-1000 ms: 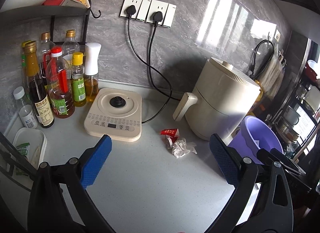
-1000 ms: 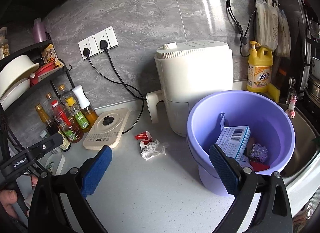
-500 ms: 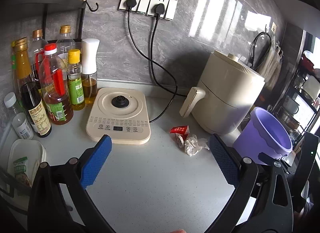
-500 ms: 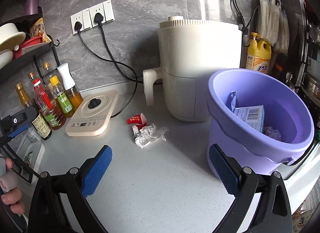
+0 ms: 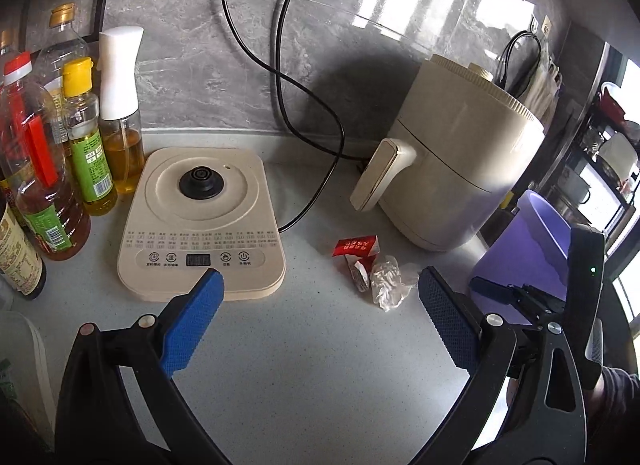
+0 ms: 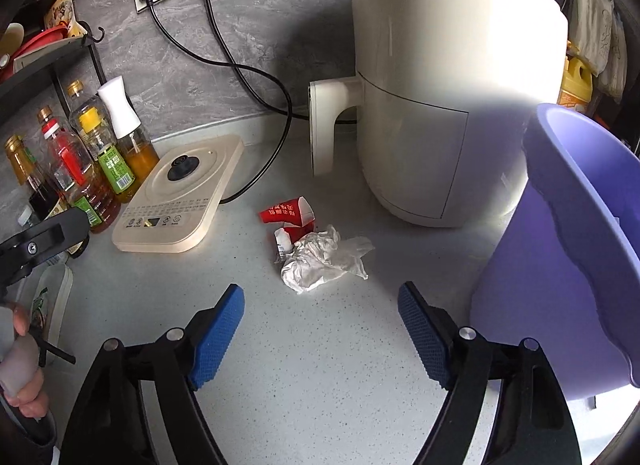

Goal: Collect trash
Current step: 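Grasp the red paper cup with the left gripper while the right grasps the white tissue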

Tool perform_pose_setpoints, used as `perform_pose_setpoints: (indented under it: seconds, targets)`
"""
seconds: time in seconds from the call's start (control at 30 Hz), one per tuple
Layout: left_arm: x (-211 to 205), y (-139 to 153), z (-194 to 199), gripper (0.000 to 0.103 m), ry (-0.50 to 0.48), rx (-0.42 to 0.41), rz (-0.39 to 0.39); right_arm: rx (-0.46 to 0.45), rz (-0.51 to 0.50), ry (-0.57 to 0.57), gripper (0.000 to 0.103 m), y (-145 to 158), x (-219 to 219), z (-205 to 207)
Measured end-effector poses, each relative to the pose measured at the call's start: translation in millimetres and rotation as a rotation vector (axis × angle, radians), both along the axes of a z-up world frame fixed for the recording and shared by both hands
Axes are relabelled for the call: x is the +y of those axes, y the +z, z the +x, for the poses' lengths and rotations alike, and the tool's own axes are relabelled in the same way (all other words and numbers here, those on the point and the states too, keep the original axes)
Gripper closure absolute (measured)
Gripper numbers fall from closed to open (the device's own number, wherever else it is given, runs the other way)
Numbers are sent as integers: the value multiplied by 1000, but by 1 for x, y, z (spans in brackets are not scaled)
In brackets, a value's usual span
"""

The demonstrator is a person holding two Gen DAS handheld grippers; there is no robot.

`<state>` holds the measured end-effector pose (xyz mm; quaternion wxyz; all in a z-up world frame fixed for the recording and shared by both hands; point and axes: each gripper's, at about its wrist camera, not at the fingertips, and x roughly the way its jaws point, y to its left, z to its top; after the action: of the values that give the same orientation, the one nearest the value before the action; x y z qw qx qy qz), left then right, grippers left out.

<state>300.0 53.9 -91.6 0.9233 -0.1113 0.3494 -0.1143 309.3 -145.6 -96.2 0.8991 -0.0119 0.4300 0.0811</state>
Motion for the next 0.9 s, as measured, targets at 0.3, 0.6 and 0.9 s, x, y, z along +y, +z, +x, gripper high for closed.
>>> perform_pose_setpoints:
  seconds: [0.3,0.6,0.9]
  targets:
    - [-11,-24,37,21,-45,48,26,80,-45,14,33,-31,-1,50]
    - [-33,-45,72,39,-130,103,51,149,-22,30,76,-61,-3,82]
    - [-57,-56,96,47,-193,132,46,94,-104,-3,98,-53,-2,64]
